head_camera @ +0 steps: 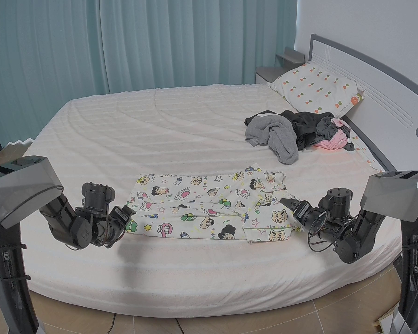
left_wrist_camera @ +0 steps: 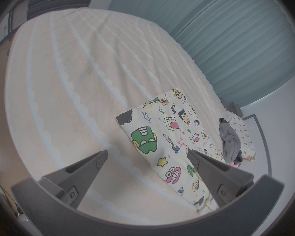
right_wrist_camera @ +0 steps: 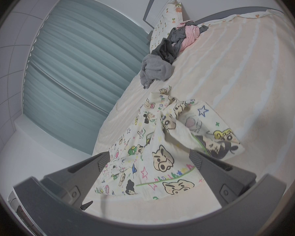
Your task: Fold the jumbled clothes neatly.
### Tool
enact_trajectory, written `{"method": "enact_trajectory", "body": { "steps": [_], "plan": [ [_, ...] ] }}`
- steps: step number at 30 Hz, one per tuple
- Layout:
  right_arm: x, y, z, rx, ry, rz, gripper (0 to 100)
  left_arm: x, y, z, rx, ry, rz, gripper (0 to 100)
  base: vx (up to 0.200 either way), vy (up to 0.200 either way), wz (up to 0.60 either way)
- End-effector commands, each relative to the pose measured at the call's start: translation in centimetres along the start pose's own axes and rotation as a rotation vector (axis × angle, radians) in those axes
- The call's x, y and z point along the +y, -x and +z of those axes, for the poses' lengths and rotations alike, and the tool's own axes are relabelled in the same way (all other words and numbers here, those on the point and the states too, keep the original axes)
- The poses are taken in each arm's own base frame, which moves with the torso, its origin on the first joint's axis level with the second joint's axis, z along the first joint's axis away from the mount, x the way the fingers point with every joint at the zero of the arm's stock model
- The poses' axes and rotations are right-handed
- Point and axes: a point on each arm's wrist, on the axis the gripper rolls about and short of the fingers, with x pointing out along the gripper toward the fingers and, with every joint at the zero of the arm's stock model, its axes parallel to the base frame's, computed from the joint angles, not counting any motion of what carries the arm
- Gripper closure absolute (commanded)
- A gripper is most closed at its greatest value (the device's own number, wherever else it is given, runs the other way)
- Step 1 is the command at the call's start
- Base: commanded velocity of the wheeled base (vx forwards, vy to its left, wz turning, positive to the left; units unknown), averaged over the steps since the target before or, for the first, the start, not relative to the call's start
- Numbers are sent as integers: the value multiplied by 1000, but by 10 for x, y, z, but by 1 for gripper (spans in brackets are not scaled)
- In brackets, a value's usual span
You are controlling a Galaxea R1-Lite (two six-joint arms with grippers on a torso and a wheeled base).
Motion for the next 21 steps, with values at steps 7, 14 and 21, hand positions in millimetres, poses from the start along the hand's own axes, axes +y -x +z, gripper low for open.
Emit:
{"method": "enact_trajectory", "body": {
  "steps": [7,14,21],
  "plan": [
    [-5,0,-8,23,2,-16,0,1,-25,-20,5,-73,37,0,0,0,0],
    [-4,4,-10,20,5,-5,0,1,-43,-23,-52,-134,75,0,0,0,0],
    [-3,7,-14,21,9,7,0,-6,-64,-22,-115,-168,85,0,0,0,0]
  ]
}}
